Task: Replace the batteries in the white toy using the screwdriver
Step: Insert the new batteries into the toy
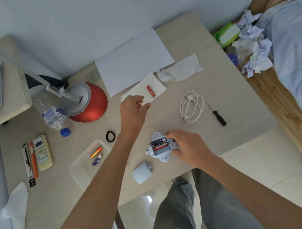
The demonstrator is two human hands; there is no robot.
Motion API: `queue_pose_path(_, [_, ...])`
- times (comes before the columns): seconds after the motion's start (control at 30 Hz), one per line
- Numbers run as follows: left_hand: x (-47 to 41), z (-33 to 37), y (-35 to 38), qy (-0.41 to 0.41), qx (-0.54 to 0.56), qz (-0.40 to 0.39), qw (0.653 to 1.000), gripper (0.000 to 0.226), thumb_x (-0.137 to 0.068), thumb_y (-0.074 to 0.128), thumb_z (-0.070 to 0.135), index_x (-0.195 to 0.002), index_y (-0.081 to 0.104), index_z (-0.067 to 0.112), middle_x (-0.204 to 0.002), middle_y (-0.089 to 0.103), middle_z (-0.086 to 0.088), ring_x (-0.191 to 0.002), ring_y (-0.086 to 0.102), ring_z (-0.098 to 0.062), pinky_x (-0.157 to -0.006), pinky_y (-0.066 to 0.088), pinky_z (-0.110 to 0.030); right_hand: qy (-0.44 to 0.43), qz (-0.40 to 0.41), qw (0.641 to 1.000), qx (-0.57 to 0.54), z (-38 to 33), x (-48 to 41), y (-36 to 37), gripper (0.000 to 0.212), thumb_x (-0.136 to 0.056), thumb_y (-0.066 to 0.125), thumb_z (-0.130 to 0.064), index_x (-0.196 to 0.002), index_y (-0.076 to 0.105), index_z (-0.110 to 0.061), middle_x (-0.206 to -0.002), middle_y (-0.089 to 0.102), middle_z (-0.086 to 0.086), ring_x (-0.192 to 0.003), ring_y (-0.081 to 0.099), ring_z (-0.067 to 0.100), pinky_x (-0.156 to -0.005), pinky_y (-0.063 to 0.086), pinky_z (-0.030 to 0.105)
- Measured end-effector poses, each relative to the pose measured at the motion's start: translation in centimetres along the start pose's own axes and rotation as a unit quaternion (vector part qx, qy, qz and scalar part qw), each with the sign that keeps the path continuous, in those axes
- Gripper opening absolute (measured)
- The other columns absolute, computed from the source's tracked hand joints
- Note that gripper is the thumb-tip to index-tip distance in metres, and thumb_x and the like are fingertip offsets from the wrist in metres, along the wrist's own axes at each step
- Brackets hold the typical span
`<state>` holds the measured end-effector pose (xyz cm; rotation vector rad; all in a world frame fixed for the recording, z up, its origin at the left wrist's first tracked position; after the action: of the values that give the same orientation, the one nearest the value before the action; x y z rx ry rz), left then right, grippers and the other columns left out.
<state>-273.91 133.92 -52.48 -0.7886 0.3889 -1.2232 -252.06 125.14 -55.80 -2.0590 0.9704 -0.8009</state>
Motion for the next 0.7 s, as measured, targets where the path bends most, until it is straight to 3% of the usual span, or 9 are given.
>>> queue_pose_path(0.1, [-3.1,0.6,2.1,-0.030,-0.009,-0.012,0.999,0.050,-0.089,0.086,0.034,-0.131,0.072,0.009,-0.109,0.075,-0.005,-0.091,0.071,-0.015,-0.095,0.060,-0.040,-0.002,0.000,1.000,0.001,0.0,0.0,0.1,0.051,-0.085,0.085,-0.027,-0.127,0.056,-0.027,-0.121,0.070,-0.008,-0.100,0.069,0.014,-0.080,0.062,0.035])
queue_pose_path(0.2, [-4.9,0.8,3.8,-0.068,0.004,-0.013,0.998,0.051,-0.088,0.086,0.036,-0.128,0.071,0.009,-0.107,0.075,-0.007,-0.098,0.072,-0.023,-0.096,0.058,-0.042,0.000,-0.003,1.000,-0.002,-0.1,-0.1,0.1,0.050,-0.085,0.085,-0.026,-0.127,0.057,-0.026,-0.120,0.070,-0.007,-0.101,0.069,0.016,-0.078,0.061,0.036])
queue_pose_path(0.3, [-6.1,0.4,4.9,-0.081,-0.002,-0.002,0.997,0.030,-0.086,0.084,0.035,-0.103,0.071,0.014,-0.091,0.076,-0.005,-0.088,0.073,-0.025,-0.084,0.061,-0.045,0.002,0.003,1.000,-0.008,-0.1,0.0,0.1,0.050,-0.085,0.084,-0.026,-0.126,0.057,-0.026,-0.119,0.070,-0.008,-0.100,0.068,0.015,-0.078,0.061,0.034])
queue_pose_path(0.4, [-6.5,0.2,5.2,-0.083,-0.011,0.002,0.996,0.018,-0.087,0.078,0.026,-0.095,0.065,0.016,-0.087,0.075,-0.002,-0.087,0.073,-0.024,-0.077,0.061,-0.041,0.005,0.006,1.000,-0.012,-0.3,0.0,0.3,0.048,-0.086,0.083,-0.026,-0.126,0.056,-0.026,-0.118,0.069,-0.007,-0.099,0.068,0.014,-0.078,0.061,0.033])
queue_pose_path(0.47, [-6.6,0.4,5.1,-0.061,-0.028,0.005,0.998,0.011,-0.084,0.071,0.019,-0.093,0.067,0.015,-0.083,0.074,-0.003,-0.081,0.072,-0.023,-0.073,0.062,-0.042,0.006,0.007,1.000,-0.012,-0.4,-0.1,0.4,0.047,-0.087,0.082,-0.026,-0.125,0.056,-0.027,-0.117,0.069,-0.007,-0.099,0.068,0.015,-0.079,0.061,0.035])
queue_pose_path(0.63, [-4.9,1.6,3.3,-0.026,-0.033,-0.018,0.999,0.018,-0.085,0.069,0.015,-0.102,0.075,0.019,-0.080,0.076,0.000,-0.076,0.074,-0.017,-0.065,0.057,-0.028,0.006,0.003,1.000,-0.017,-0.4,-0.1,0.0,0.048,-0.087,0.082,-0.027,-0.127,0.057,-0.025,-0.118,0.070,-0.005,-0.099,0.069,0.016,-0.079,0.062,0.036])
queue_pose_path(0.7, [-2.9,1.7,2.3,-0.020,-0.009,-0.034,0.999,0.018,-0.086,0.070,0.016,-0.103,0.075,0.021,-0.077,0.076,0.001,-0.071,0.075,-0.013,-0.063,0.059,-0.029,0.006,0.002,1.000,-0.014,-0.5,-0.1,-0.1,0.048,-0.087,0.082,-0.027,-0.128,0.057,-0.025,-0.119,0.070,-0.005,-0.100,0.069,0.017,-0.080,0.062,0.037])
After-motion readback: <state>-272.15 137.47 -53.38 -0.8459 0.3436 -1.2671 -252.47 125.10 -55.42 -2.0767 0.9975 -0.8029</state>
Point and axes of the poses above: each hand's wrist, its own x-axis away from the middle knuckle, its own y-axis out of the palm, z = x × y, the point moved 5 cm from there along -x, towards the middle knuckle
